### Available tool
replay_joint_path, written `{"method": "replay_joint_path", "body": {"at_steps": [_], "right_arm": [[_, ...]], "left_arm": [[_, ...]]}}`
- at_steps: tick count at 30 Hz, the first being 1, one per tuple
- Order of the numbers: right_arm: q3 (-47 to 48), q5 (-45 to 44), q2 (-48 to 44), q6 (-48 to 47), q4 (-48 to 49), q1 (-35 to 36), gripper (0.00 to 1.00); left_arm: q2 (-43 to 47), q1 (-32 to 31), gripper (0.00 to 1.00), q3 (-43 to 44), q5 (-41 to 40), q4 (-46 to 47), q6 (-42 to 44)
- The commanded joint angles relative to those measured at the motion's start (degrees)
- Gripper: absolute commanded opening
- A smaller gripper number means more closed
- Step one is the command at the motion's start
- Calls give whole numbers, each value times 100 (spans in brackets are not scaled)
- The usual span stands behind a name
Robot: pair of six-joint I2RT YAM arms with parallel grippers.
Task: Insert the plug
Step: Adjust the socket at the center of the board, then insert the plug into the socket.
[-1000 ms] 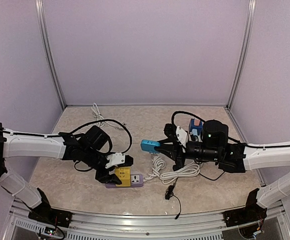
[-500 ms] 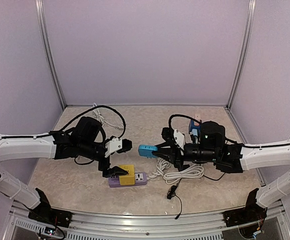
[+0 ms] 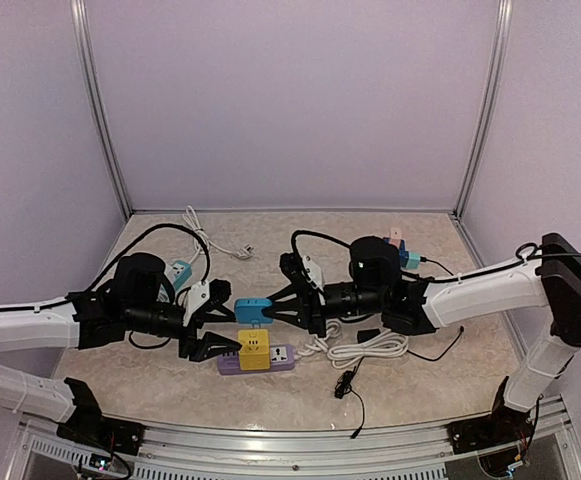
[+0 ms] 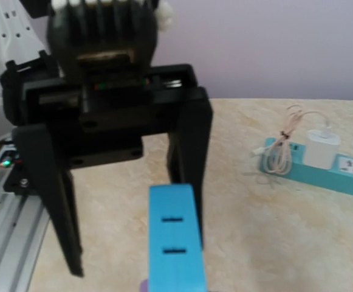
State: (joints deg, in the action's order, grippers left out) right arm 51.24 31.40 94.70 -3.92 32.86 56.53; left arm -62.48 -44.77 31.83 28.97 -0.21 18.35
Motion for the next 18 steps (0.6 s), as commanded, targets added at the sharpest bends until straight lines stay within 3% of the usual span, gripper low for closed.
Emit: {"method": "replay_joint_path", "body": {"at_steps": [1,6,11,18], "right_arm": [[90,389,240,363,400,60,0],[199,375,377,207,233,61,0],[258,477,485,140,159,54,0],[278,499,570,94,107,44,0]], "left_arm": [[123,7,63,-199,-177,723,-355],[110,74,62,-301,-43,967,-420],[-19,58,46,-433,-128,1446,-726],[-97,48,33,-452,-46,1393,-659]]}}
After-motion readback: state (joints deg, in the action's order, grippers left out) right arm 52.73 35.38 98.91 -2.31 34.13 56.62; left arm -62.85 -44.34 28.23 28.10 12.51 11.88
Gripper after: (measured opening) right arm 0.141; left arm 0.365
